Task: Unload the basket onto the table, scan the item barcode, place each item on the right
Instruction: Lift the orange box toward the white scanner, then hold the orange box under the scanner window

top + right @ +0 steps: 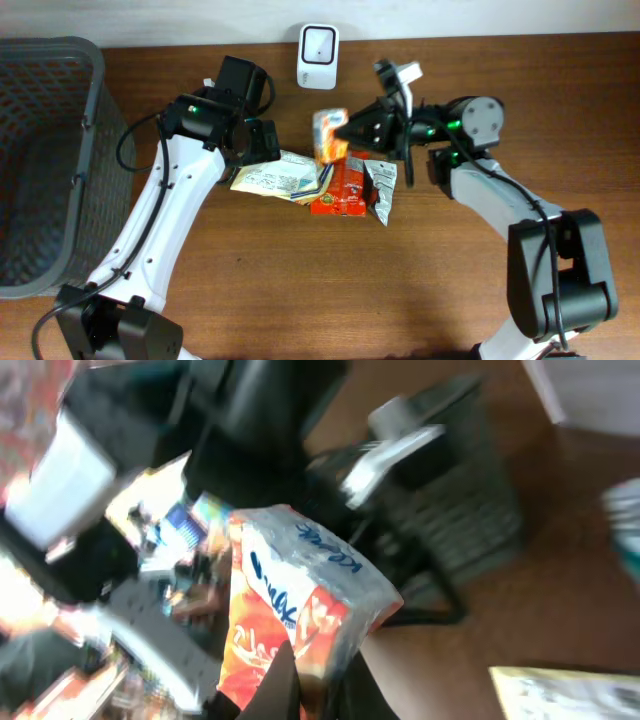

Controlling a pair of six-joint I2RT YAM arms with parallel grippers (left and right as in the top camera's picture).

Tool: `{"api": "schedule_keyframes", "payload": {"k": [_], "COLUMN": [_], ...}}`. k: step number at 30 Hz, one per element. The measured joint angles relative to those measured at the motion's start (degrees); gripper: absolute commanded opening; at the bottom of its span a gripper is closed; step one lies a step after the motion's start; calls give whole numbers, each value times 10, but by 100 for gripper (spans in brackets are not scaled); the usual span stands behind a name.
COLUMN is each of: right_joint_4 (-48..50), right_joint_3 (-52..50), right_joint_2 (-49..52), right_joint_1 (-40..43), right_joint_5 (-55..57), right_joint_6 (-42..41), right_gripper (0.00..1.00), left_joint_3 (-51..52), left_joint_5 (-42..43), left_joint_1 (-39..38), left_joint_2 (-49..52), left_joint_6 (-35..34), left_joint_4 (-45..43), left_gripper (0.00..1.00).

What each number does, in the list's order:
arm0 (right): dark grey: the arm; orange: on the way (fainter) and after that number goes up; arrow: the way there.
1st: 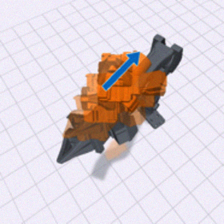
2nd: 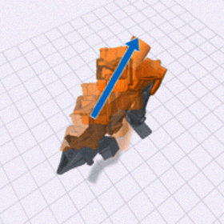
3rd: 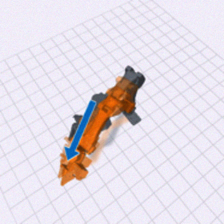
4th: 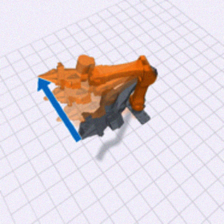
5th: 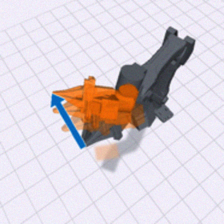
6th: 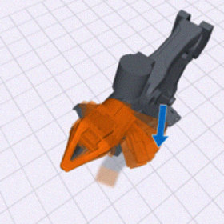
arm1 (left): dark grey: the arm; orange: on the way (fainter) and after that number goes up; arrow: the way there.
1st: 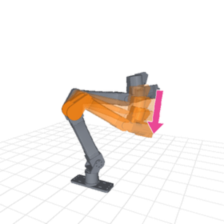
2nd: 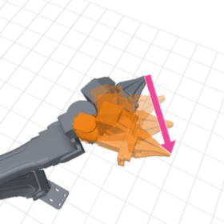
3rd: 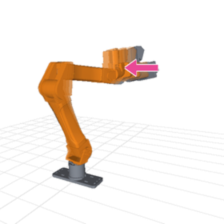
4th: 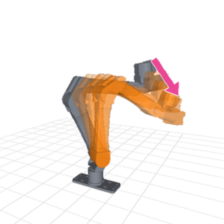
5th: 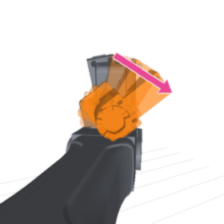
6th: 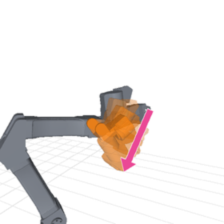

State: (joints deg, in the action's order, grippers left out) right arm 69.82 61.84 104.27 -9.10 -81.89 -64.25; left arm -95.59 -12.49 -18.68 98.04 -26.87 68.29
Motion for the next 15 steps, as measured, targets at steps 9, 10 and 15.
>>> {"api": "schedule_keyframes", "payload": {"k": [9, 10, 15], "right_joint_4": [-574, -668, -934], "right_joint_3": [40, 59, 244], "right_joint_2": [-5, -4, 7], "right_joint_1": [17, 14, -39], "right_joint_5": [307, 360, 706], "right_joint_6": [199, 258, 406], "right_gripper": [4, 4, 4], "left_joint_3": [0, 0, 0], "left_joint_5": [0, 0, 0], "left_joint_1": [0, 0, 0], "left_joint_2": [0, 0, 0], "left_joint_6": [0, 0, 0], "left_joint_4": [1, 0, 0], "left_gripper": [99, 99, 99]}}
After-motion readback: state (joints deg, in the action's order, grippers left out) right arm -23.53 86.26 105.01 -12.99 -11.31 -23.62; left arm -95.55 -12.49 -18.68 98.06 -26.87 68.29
